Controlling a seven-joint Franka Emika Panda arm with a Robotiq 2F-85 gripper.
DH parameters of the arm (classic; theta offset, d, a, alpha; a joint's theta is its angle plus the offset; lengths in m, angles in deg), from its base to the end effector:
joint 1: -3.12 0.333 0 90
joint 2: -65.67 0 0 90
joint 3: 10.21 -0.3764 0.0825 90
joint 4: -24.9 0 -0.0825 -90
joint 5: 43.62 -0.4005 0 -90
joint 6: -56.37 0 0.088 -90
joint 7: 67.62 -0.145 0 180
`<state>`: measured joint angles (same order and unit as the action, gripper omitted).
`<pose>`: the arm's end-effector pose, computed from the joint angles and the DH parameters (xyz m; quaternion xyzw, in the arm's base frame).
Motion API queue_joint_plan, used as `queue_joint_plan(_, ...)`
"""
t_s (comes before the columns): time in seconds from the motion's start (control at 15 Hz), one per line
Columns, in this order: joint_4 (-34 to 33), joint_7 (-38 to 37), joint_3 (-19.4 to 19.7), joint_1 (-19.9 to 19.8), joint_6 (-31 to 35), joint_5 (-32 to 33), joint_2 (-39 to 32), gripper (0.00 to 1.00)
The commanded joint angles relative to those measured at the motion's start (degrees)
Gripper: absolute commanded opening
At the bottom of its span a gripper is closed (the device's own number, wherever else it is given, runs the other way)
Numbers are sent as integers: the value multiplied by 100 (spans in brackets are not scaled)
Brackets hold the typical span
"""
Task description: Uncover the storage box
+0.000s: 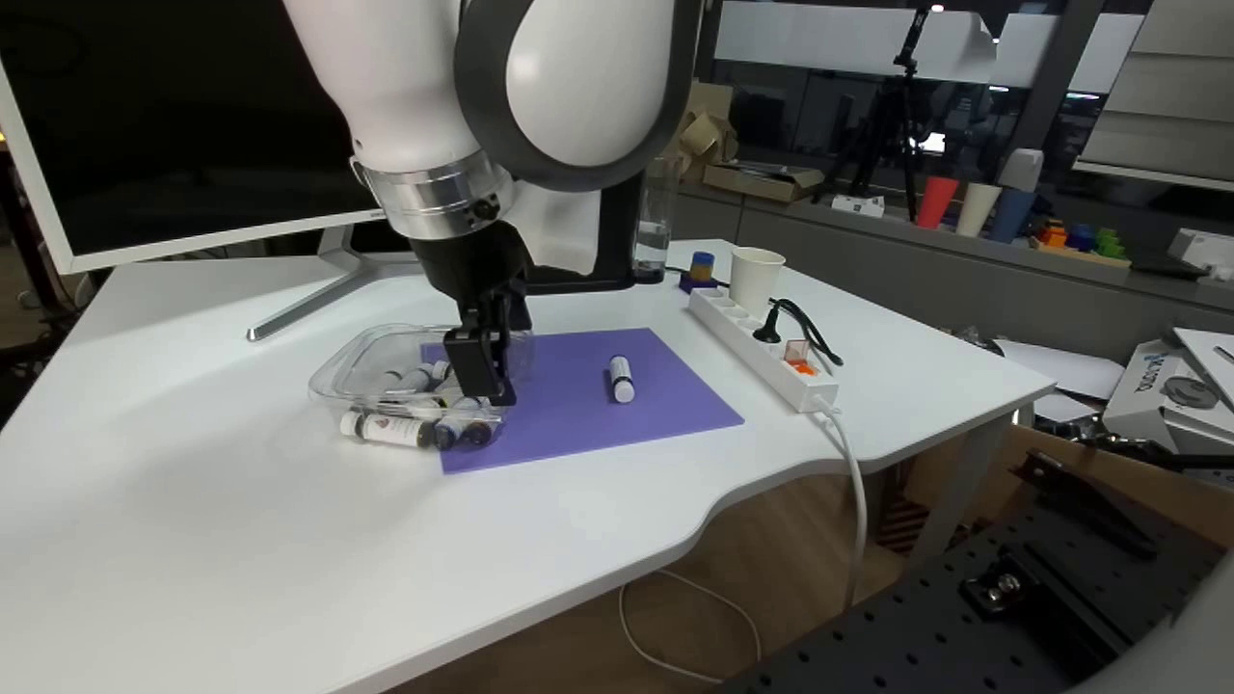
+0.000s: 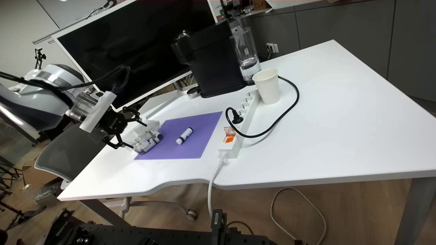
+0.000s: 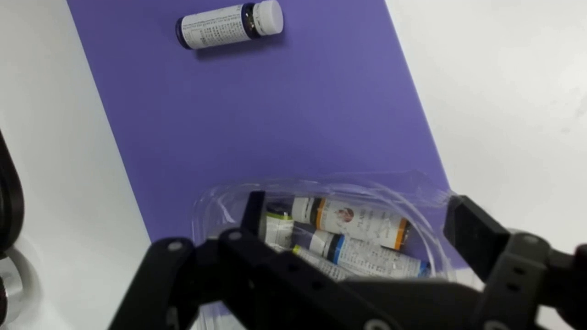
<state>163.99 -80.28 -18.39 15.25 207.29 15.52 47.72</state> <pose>0.4624 0.1807 0.1762 0.8433 0.4984 0.0216 0.2000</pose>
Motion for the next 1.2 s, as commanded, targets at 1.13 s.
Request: queue_joint_plan(1.13,-1176,-3237,594,88,-279,2345,349,100)
